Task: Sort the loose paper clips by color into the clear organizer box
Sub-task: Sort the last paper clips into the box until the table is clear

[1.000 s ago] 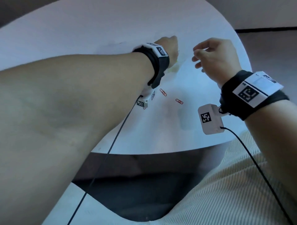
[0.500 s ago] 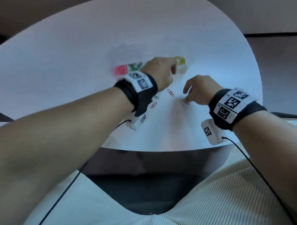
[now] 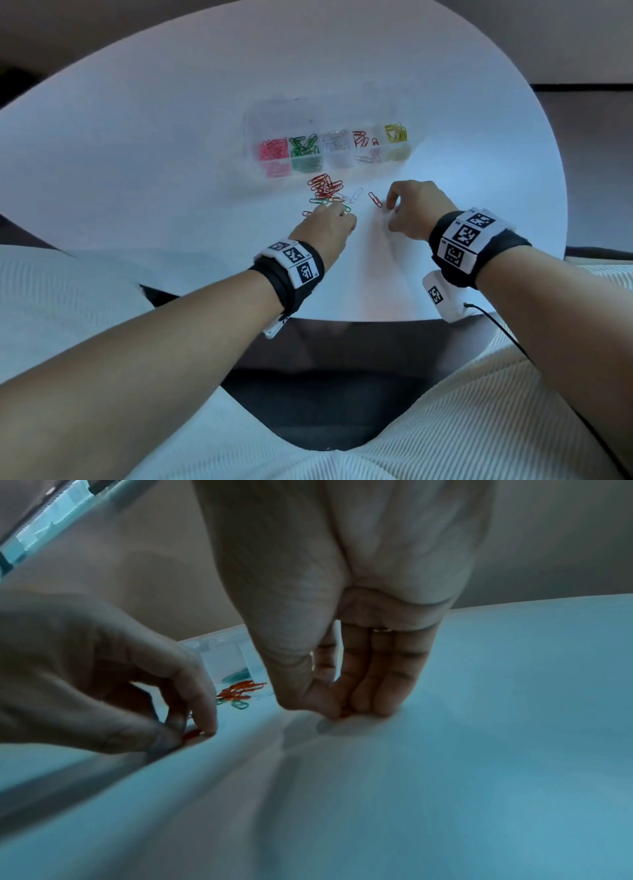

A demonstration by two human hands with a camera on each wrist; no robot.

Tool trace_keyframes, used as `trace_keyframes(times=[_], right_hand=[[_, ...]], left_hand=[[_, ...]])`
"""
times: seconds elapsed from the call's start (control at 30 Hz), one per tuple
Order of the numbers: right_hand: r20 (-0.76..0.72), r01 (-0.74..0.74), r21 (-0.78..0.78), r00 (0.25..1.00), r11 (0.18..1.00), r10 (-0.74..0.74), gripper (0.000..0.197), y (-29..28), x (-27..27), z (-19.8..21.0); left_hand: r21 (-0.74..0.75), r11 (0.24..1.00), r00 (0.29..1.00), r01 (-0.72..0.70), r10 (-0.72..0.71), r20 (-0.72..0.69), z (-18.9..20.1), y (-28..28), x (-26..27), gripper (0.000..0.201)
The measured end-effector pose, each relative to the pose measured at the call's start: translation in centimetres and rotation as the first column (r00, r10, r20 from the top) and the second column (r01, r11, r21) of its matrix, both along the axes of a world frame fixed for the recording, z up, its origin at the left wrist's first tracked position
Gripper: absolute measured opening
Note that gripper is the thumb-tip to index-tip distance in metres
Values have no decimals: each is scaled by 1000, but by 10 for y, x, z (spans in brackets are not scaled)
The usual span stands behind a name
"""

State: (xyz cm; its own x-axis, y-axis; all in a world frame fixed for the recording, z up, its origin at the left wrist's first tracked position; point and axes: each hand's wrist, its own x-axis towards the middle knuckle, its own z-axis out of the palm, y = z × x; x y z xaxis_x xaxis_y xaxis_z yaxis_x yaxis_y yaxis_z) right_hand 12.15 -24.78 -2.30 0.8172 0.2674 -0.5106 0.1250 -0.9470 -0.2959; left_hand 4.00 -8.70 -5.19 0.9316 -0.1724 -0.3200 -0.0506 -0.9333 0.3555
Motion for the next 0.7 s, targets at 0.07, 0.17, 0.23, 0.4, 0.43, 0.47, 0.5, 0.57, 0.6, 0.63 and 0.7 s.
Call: trace_keyframes(times=[0.07,0.17,0.23,0.4,0.43,0.47,0.5,0.57,0.6,0.63,0.7], right_hand=[[13,3,25,1000,1000,-3,21,3,-1,-3],[52,-10,69,999,998,7,23,5,0,-6],[74,-11,77,997,997,5,21,6,1,-7],[77,73,80,994,994,-79,17,6,3,-8],[71,79,82,994,993,-85,19,6,2,-8],[64,82,85,994,993,-88,20,7,2,-7],[55,86,88,994,992,-91,22,7,2,-7],[37,96,97,994,991,-100,25,8,1,-7],[33,99,97,994,990,-103,26,9,0,-8],[35,97,92,994,991,-100,26,10,-2,-8],[51,78,87,995,993,-83,24,11,-4,-10]], left_hand=[[28,999,1000,31,-31,-5,-2,0,1,19],[57,995,997,79,-79,-18,-2,0,3,17],[92,991,994,98,-94,-48,0,-2,5,17],[86,996,994,17,-7,-105,11,-8,4,18],[84,996,993,3,7,-115,12,-8,2,19],[84,996,993,-7,17,-120,12,-8,1,19],[84,996,993,-13,23,-120,12,-8,-1,19],[81,996,993,-23,32,-112,12,-7,-4,18],[76,997,994,-28,36,-106,12,-6,-6,17],[67,997,995,-34,40,-96,11,-4,-8,16],[43,998,996,-52,55,-75,9,-2,-14,15]])
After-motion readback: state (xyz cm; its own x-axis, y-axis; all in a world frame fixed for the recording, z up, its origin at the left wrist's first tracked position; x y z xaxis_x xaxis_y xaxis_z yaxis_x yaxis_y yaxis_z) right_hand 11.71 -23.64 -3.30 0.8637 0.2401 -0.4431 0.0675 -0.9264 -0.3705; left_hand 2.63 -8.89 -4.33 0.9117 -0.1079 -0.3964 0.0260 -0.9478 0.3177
